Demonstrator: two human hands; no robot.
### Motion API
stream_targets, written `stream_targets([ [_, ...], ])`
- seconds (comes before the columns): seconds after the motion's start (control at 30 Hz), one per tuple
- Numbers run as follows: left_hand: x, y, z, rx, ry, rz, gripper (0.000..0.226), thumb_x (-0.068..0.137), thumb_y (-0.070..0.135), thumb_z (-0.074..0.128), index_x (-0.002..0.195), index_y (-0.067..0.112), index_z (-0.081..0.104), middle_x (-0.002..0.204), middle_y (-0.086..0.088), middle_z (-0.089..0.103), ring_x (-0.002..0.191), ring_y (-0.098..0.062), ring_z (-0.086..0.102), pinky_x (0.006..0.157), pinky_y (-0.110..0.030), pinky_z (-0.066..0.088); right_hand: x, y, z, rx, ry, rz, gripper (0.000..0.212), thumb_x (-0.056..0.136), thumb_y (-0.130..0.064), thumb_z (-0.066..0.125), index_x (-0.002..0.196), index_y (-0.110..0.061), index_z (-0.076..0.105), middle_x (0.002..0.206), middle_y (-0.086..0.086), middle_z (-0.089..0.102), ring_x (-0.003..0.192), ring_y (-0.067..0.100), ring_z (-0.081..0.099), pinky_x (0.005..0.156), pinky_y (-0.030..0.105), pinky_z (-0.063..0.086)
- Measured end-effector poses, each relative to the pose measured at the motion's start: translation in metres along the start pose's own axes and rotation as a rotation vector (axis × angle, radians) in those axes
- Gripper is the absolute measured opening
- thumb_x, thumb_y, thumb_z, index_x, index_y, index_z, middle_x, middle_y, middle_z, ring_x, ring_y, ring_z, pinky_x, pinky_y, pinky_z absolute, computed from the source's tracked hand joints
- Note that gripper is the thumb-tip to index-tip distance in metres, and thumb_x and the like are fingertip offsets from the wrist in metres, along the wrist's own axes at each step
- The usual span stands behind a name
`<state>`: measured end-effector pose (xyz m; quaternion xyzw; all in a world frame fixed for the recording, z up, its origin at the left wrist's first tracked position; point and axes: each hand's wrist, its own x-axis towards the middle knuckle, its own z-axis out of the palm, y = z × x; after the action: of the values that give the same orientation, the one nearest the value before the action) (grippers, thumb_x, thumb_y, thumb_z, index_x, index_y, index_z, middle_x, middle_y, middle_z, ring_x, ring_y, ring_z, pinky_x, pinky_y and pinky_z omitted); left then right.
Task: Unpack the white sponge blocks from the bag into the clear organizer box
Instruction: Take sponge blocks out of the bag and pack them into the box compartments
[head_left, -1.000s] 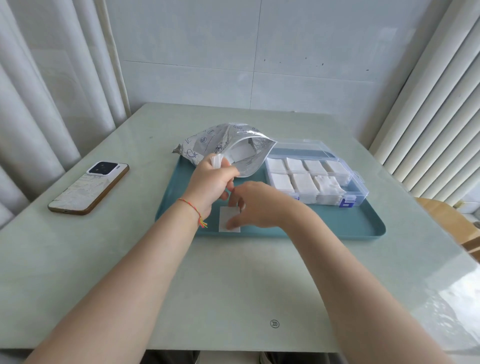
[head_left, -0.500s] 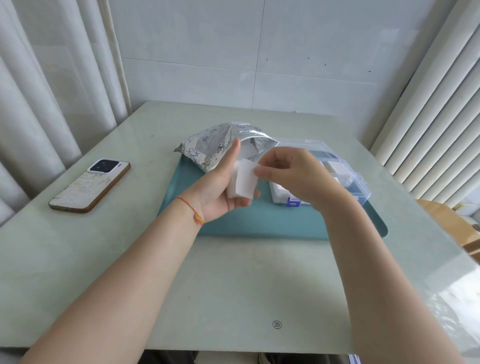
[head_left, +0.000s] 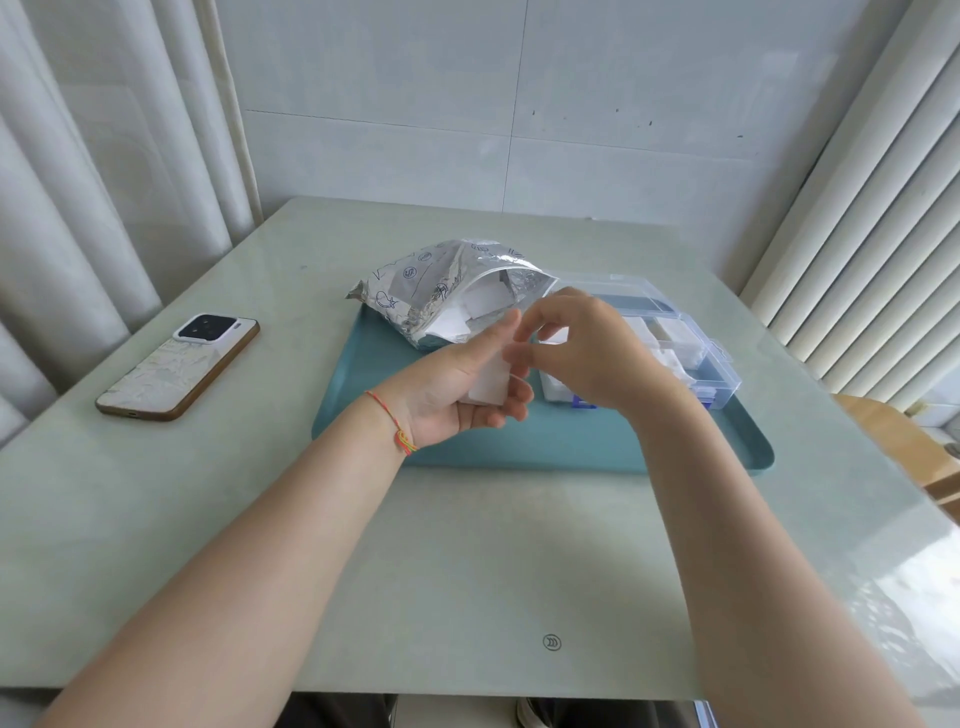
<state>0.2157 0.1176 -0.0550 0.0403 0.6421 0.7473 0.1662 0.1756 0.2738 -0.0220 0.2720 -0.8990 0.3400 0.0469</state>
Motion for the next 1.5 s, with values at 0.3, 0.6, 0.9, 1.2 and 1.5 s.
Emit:
stream_targets([
  [0.3, 0.007, -0.003, -0.007, -0.164, 0.093, -0.053, 0.012, 0.094, 0.017, 0.057, 0.083, 0.02, 0.058, 0.063, 0.002, 0.052, 0.053, -0.01, 0.053, 0.05, -0.021, 0.045, -0.008, -0.005, 0.008, 0.07, -0.196, -0.068, 0.07, 0.072, -0.036, 0.081, 0.132, -0.039, 0.045, 0.133, -0.013, 0.044, 0.119, 0.003, 0.043, 0.089, 0.015, 0.036],
  [0.6, 0.027, 0.034, 0.013, -0.123, 0.026, -0.036, 0.015, 0.088, 0.02, 0.062, 0.102, 0.014, 0.061, 0.085, -0.005, 0.054, 0.078, -0.013, 0.049, 0.065, -0.022, 0.037, 0.001, -0.014, -0.022, -0.185, -0.204, -0.096, 0.071, 0.07, -0.052, 0.08, 0.13, -0.03, 0.049, 0.118, -0.009, 0.047, 0.108, 0.01, 0.044, 0.092, 0.028, 0.036],
  [0.9, 0.091, 0.055, 0.077, 0.25, -0.168, 0.028, 0.014, 0.077, 0.007, 0.062, 0.085, 0.015, 0.07, 0.069, -0.004, 0.037, 0.055, -0.012, 0.034, 0.045, -0.019, 0.023, 0.004, 0.062, -0.111, 0.075, -0.094, 0.079, 0.01, 0.092, -0.031, 0.066, 0.098, -0.025, 0.069, 0.109, -0.008, 0.067, 0.106, 0.006, 0.062, 0.093, 0.021, 0.046],
  [1.2, 0.133, 0.046, 0.113, 0.835, 0.216, 0.091, 0.036, 0.075, 0.025, 0.074, 0.107, 0.02, 0.057, 0.088, 0.004, 0.062, 0.075, -0.013, 0.059, 0.068, -0.027, 0.045, -0.001, 0.119, -0.15, -0.008, 0.045, 0.146, 0.002, 0.091, -0.017, 0.066, 0.09, -0.016, 0.068, 0.078, -0.007, 0.067, 0.069, 0.01, 0.061, 0.064, 0.02, 0.044],
  [1.5, 0.127, 0.018, 0.12, 1.319, 0.048, 0.216, 0.025, 0.072, 0.039, 0.082, 0.085, 0.021, 0.071, 0.084, 0.01, 0.061, 0.082, -0.011, 0.059, 0.074, -0.024, 0.048, 0.008, 0.138, -0.135, -0.254, -0.207, 0.174, 0.015, 0.09, -0.014, 0.062, 0.099, -0.021, 0.072, 0.094, -0.009, 0.065, 0.08, 0.009, 0.055, 0.062, 0.015, 0.037],
])
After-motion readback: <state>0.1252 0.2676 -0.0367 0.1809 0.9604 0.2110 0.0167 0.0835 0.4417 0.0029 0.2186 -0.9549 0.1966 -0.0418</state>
